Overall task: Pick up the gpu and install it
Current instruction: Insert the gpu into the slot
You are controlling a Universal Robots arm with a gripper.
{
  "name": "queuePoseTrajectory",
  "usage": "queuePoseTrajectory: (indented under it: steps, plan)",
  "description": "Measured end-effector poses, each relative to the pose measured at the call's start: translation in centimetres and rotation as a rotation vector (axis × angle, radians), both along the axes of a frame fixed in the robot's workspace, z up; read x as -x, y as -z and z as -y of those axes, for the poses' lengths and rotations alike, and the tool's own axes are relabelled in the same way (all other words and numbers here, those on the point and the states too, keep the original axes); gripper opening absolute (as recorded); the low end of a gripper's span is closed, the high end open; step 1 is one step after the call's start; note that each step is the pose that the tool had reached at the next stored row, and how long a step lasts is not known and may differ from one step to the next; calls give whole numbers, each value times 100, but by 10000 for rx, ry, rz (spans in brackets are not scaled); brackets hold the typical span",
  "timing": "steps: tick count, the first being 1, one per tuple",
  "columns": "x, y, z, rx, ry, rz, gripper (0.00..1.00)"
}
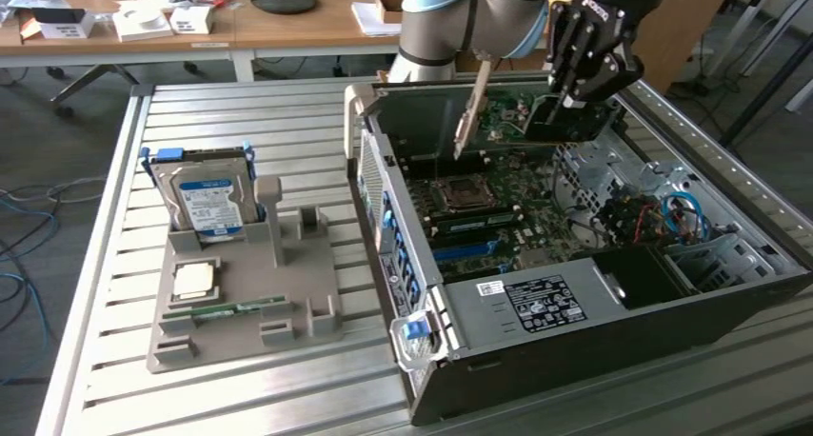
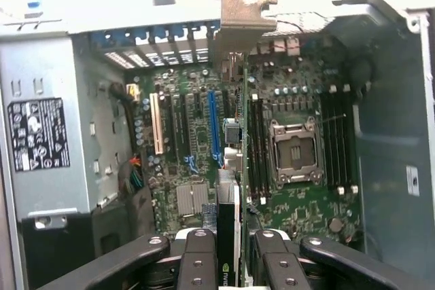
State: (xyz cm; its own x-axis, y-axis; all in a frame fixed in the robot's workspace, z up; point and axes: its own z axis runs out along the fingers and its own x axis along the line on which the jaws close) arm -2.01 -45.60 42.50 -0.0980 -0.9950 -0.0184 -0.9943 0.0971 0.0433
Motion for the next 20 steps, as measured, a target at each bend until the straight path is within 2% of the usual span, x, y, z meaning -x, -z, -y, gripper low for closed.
queuePoseTrajectory:
  steps: [2, 6, 11, 13, 20]
  plan:
    - [0, 0, 0, 1, -196, 0, 26]
    - [0, 3, 0, -1, -213, 2, 26]
    - [10, 21, 0, 2, -284, 143, 26]
    - [17, 28, 0, 2, -311, 174, 26]
    - [31, 78, 0, 2, -345, 175, 26]
